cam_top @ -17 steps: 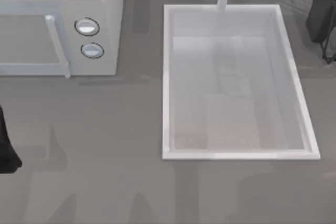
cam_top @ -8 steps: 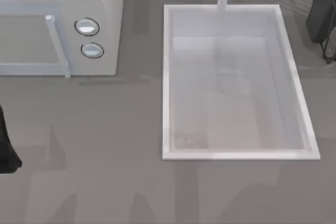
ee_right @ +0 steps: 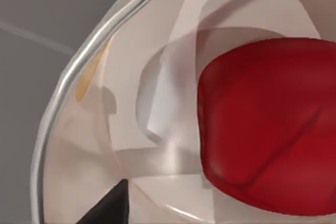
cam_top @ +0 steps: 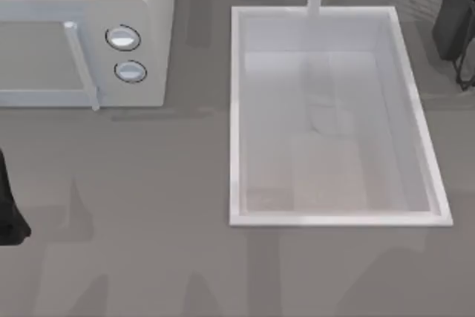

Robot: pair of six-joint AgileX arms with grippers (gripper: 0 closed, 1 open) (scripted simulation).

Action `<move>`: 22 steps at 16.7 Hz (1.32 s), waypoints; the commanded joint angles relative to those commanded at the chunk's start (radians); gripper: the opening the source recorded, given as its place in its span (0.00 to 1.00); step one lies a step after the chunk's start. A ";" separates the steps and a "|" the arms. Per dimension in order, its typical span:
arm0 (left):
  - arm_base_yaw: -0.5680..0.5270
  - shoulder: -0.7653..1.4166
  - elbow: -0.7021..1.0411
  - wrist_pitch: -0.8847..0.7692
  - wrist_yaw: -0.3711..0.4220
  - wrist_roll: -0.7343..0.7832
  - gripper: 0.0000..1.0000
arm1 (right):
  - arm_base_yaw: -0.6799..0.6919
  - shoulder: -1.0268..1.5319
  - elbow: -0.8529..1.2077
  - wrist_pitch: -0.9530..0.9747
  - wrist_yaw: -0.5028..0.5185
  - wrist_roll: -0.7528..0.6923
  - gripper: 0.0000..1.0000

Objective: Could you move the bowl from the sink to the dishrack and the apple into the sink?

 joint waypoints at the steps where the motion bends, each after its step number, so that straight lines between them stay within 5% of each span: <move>1: 0.000 0.000 0.000 0.000 0.000 0.000 1.00 | 0.000 0.015 -0.020 0.045 0.000 0.000 1.00; 6: 0.000 0.000 0.000 0.000 0.000 0.000 1.00 | -0.003 0.099 -0.125 0.302 -0.001 0.005 1.00; 12: 0.000 0.000 0.000 0.000 0.000 0.000 1.00 | -0.004 0.137 -0.165 0.344 0.000 0.007 1.00; 22: 0.000 0.000 0.000 0.000 0.000 0.000 1.00 | -0.004 0.137 -0.165 0.344 0.000 0.007 0.25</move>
